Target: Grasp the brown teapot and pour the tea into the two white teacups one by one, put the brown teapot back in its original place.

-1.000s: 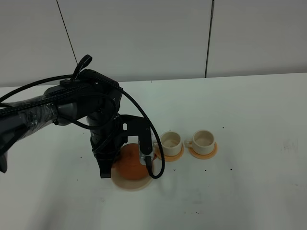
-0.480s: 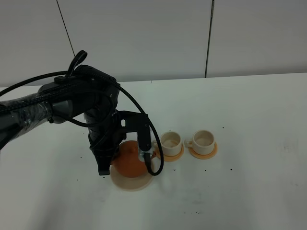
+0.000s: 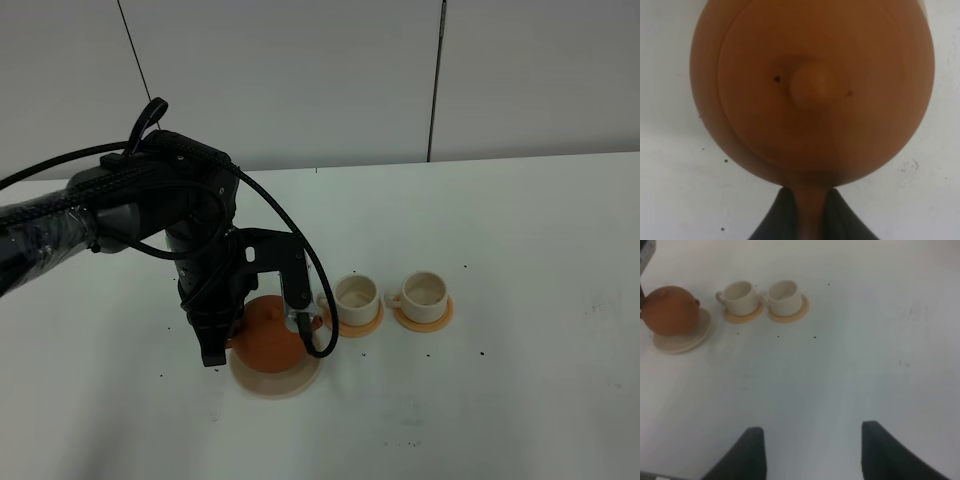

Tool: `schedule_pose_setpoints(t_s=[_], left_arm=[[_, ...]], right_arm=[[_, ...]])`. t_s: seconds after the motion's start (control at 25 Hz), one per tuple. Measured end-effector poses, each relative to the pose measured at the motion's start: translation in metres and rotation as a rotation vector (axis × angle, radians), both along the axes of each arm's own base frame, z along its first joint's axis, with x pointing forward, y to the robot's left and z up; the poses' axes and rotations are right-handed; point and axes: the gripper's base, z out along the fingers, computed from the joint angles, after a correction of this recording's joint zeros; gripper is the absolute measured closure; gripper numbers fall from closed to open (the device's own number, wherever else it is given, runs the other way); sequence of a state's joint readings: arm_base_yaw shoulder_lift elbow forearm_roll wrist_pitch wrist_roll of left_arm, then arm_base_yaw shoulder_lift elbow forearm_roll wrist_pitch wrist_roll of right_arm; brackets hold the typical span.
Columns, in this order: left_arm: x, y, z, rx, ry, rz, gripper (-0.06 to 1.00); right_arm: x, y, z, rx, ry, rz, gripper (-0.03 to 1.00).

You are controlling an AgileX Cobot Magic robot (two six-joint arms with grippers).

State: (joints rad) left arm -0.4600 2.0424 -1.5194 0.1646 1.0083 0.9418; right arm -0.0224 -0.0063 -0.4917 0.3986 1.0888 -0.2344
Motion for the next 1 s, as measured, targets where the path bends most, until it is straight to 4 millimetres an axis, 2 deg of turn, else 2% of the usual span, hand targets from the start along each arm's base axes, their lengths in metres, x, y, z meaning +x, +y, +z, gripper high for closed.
schedule_pose_setpoints(t_s=[0.48,1.0], left_arm=[[-0.003,0.008,0.028,-0.014,-0.062,0.007,0.78],[0.011,-0.001,0.032,-0.108,-0.227,-0.010,0.78]], right_arm=[[0.000,0.000,0.000,0.000,0.000,0.000,0.55],[0.000,0.000,0.000,0.001,0.000,-0.001,0.55]])
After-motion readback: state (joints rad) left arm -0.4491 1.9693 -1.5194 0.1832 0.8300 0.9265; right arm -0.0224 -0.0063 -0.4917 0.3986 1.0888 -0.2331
